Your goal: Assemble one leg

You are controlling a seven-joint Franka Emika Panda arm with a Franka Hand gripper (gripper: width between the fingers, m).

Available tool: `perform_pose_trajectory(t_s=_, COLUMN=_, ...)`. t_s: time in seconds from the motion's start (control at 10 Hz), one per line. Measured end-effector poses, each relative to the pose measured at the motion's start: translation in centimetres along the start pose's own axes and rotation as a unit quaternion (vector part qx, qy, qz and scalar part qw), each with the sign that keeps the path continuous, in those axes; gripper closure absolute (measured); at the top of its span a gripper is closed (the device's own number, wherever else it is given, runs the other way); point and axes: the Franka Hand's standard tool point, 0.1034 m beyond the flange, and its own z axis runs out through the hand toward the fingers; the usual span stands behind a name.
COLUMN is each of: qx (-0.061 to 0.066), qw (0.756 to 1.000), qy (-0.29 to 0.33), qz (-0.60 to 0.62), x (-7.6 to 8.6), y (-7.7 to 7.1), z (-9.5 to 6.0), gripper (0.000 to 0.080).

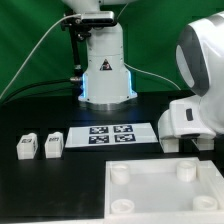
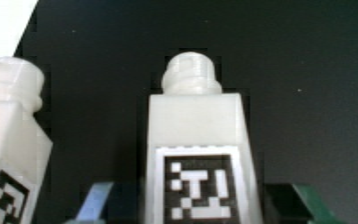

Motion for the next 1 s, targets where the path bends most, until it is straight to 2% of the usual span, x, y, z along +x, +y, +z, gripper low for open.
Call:
perform_pose_trajectory(t_s=0.3, qx=0.001, qw=1.0, qy=0.008, qz=-0.001, x=0.0, y=0.0, z=-0.2, gripper=0.0508)
perform_pose_trajectory(t_s=0.4, qx=0.0, qw=1.0, qy=0.008, qz=-0.013, x=-0.4, y=0.5, z=-1.7, gripper=0.0508)
perform_pose_trajectory(t_s=0.5, qx=0.005, qw=0.998, qy=0.056, qz=-0.019, x=-0.6, y=0.7, z=-4.6, gripper=0.0508)
perform_pose_trajectory(t_s=0.7, qx=0.006, qw=0.987, qy=0.161, qz=-0.03, x=-3.3, y=1.5, z=-9.9, gripper=0.0508)
perform_pose_trajectory(t_s=0.9, qx=0.01, qw=0.968, qy=0.247, qz=-0.028, x=-4.8, y=1.9, z=-13.3, gripper=0.0508)
perform_pose_trajectory(t_s=1.0, qx=0.013, qw=0.954, qy=0.299, qz=-0.029, x=-4.6, y=1.8, z=-13.5, gripper=0.0508)
